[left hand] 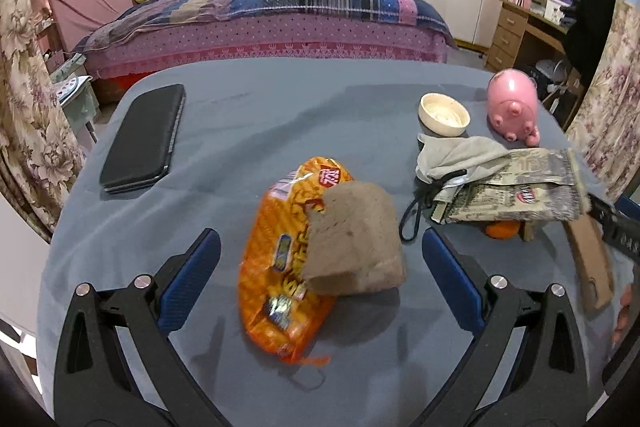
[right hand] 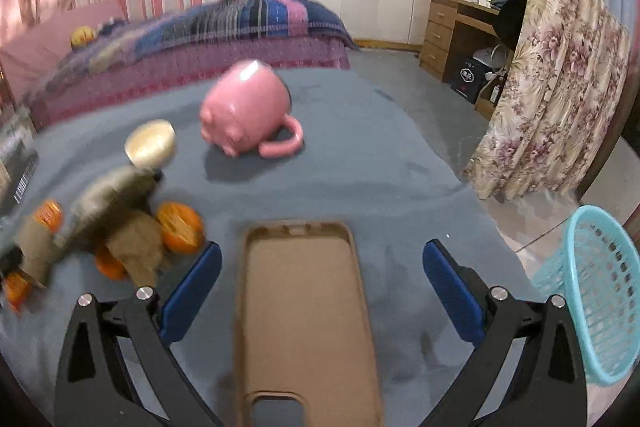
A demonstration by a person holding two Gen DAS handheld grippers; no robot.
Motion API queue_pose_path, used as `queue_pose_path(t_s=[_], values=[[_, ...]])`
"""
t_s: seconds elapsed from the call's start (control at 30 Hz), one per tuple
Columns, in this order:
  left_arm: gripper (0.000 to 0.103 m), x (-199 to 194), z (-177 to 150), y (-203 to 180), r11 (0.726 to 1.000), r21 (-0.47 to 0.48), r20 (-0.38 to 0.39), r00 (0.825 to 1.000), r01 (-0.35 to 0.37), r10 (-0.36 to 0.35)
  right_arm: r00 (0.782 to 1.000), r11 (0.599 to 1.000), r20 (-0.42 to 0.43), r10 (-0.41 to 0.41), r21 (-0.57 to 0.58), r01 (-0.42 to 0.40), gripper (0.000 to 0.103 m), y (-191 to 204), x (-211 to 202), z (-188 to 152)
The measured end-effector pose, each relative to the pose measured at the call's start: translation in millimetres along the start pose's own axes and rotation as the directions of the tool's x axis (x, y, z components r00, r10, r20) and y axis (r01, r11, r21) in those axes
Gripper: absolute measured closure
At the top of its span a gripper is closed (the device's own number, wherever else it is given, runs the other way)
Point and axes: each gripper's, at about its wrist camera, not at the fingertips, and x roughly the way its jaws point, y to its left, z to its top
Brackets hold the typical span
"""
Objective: Collect trash
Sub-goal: 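Return both tools over the table toward the snack wrapper and tube, then grasp the cardboard tube with the left gripper while the right grasps the banknote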
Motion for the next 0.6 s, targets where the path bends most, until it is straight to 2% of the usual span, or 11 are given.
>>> queue_pose_path(t_s=[0.07,0.13,0.17,0.33,0.47,0.6], values=[[0.019,8,2,-5,1.0,-0.003,-0.022,0.999,0.028,-0.028,1.0,1.0,0.002,-0.01,-0.01,0.01,0.005,-2,0,-2],[0.045,14,1,-12,0.999,0.009,-0.05,0.998,0.048,-0.047,1.0,1.0,0.004,-0.012,-0.009,0.012,0.005,-4,-3,-3],[0.051,18,-1,-15,0.998,0.024,-0.065,0.997,0.05,-0.048,1.0,1.0,0.006,-0.009,-0.007,0.009,0.005,-5,-5,-3],[0.06,6,1,-14,0.997,0.049,-0.026,0.998,0.053,-0.052,0.999,0.999,0.031,0.033,-0.02,-0.032,0.005,4,-19,-2],[0.06,-21,12,3,0.997,0.005,0.023,0.997,0.078,-0.078,0.995,0.997,0.057,0.077,-0.032,-0.076,0.005,15,-34,1],[0.06,-37,18,20,0.999,0.003,0.043,0.998,0.042,-0.042,0.987,0.99,0.086,0.137,0.003,-0.138,0.005,21,-47,8]])
